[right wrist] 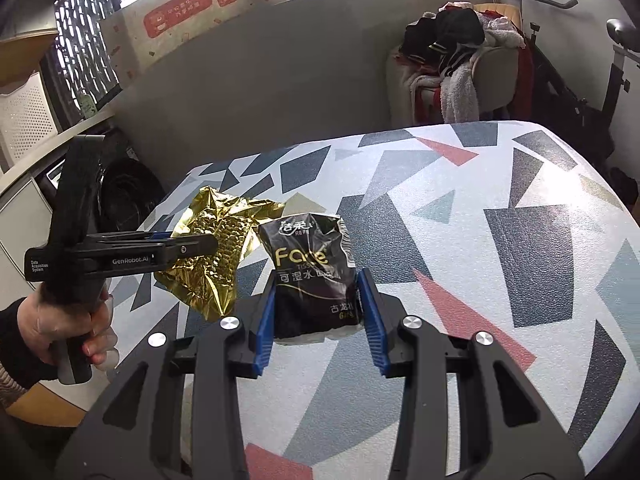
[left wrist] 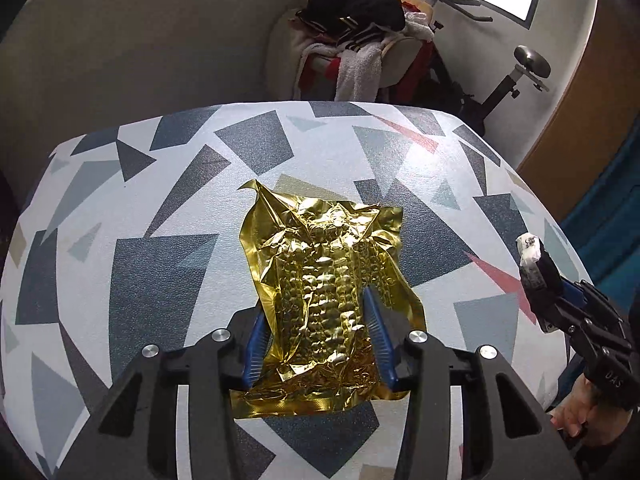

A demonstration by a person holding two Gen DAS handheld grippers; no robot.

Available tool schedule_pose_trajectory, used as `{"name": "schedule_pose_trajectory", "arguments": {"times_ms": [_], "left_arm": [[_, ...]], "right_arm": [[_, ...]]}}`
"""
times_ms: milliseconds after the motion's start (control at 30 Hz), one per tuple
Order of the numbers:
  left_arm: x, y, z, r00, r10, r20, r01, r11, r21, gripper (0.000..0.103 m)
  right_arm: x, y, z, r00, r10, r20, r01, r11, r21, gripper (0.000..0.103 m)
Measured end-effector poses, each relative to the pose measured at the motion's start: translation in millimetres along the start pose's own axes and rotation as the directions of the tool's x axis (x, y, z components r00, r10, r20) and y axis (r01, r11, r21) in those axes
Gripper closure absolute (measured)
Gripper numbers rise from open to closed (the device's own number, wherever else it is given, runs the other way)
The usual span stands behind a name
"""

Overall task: Collect trash
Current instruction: 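Grasp the gold foil wrapper with the left gripper, then carry the gold foil to the bin and open the left gripper while the right carries the packet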

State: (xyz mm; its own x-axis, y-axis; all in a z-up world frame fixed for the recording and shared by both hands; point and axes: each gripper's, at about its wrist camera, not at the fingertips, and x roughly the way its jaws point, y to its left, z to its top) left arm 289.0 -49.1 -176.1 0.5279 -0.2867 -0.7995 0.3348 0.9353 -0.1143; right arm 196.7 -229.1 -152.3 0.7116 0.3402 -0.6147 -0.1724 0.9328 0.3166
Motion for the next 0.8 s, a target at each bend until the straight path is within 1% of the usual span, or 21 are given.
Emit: {"name": "schedule_pose_trajectory", "arguments": {"times_ms": [167,333,467,633,800], "left_arm": [[-43.8,-13.6,-35.2,0.999,-0.003,0.036,0.001,0.999,0.044,0.060],[-79.7,-21.0,-71.4,0.998,0.002,0.062,-0.004,0.999,0.035,0.059],[-103.5,-28.6,-98.6,0.997,0.003,0.077,-0.005,1.000,0.027,0.059],[-123.2,-39.3,-131.7,0.996,0.013,0.084,-0.015,1.000,0.024,0.059],[-133.5,-50.5,-167.1,0.997,0.013,0.075,-0.014,1.000,0.017,0.058]], "right_arm": [[-23.4,12.7,-10.3,1.000,0.000,0.005,0.000,1.000,-0.018,0.062],[-45.2,24.3,-25.5,1.000,-0.022,0.001,0.022,0.999,-0.050,0.062],[-63.3,29.7,-37.9,1.000,-0.021,0.002,0.021,0.999,-0.049,0.062],[-83.5,38.8,-52.6,1.000,-0.018,0.005,0.019,0.998,-0.063,0.062],[-101.3,48.1,-67.2,1.000,-0.018,0.009,0.019,0.997,-0.079,0.062]]}}
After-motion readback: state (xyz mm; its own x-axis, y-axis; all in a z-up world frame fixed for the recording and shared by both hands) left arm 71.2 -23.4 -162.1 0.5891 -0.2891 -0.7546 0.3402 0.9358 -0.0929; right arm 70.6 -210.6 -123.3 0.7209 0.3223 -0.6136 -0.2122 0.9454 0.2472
